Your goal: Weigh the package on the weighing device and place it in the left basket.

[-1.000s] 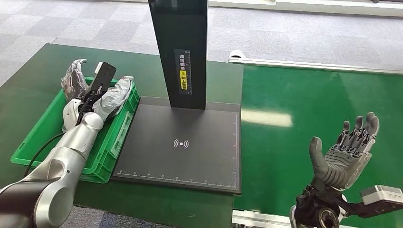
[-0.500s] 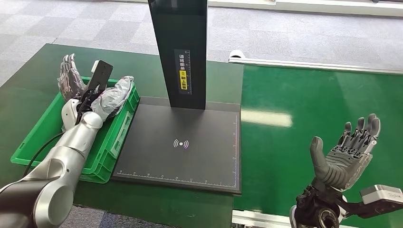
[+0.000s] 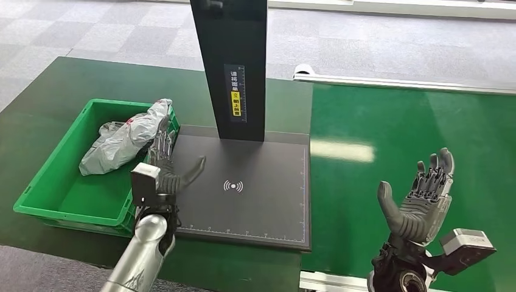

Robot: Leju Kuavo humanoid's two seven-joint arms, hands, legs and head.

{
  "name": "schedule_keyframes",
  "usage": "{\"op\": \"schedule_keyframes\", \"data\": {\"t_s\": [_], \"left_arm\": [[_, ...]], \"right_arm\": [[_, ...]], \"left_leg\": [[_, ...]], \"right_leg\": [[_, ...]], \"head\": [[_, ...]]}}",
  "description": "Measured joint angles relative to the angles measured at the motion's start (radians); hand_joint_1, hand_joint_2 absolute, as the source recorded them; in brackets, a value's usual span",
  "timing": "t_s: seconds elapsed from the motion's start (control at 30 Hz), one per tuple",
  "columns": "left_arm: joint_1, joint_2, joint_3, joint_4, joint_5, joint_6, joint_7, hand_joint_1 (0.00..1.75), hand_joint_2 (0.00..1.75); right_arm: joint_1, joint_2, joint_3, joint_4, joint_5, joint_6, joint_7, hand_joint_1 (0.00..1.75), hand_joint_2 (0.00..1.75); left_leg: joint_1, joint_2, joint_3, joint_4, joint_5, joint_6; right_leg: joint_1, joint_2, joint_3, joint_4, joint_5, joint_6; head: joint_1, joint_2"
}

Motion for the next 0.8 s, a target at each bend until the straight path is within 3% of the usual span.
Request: {"op": "schedule_keyframes", "data": {"t_s": [0.17,0.3,0.53,0.8], "left_arm": [[0.139,-0.024,-0.125,-0.127,0.058,-0.059,0.031,0.0,1.75],[0.211,-0.04,-0.159,-0.143,0.067,-0.099,0.023,0.0,1.75],[0.243,-0.054,-0.156,-0.139,0.102,-0.155,0.031,0.0,1.75],[0.26,-0.056,-0.143,-0.133,0.128,-0.156,0.036,0.0,1.75]], "right_arm": [[0.025,0.007,0.033,0.034,0.031,0.012,0.024,0.0,1.75],[0.043,0.031,0.092,0.076,0.054,0.013,0.033,0.0,1.75],[0.052,0.049,0.188,0.142,0.073,-0.013,0.043,0.0,1.75],[0.045,0.049,0.226,0.18,0.081,-0.01,0.053,0.0,1.75]], "left_leg": [[0.0,-0.001,0.0,0.0,-0.001,0.0],[0.001,0.0,0.001,0.0,-0.001,0.0],[0.002,0.0,0.001,0.0,0.0,0.0],[0.001,0.0,0.001,0.0,0.0,0.0]], "right_leg": [[0.0,0.0,0.0,0.0,-0.001,0.001],[0.001,0.0,0.0,0.0,-0.001,0.0],[0.002,0.0,0.001,0.0,-0.001,0.0],[0.002,0.0,0.002,0.0,-0.001,0.0]], "head": [[0.0,0.0],[0.0,0.0],[0.0,0.0],[0.0,0.0]]}}
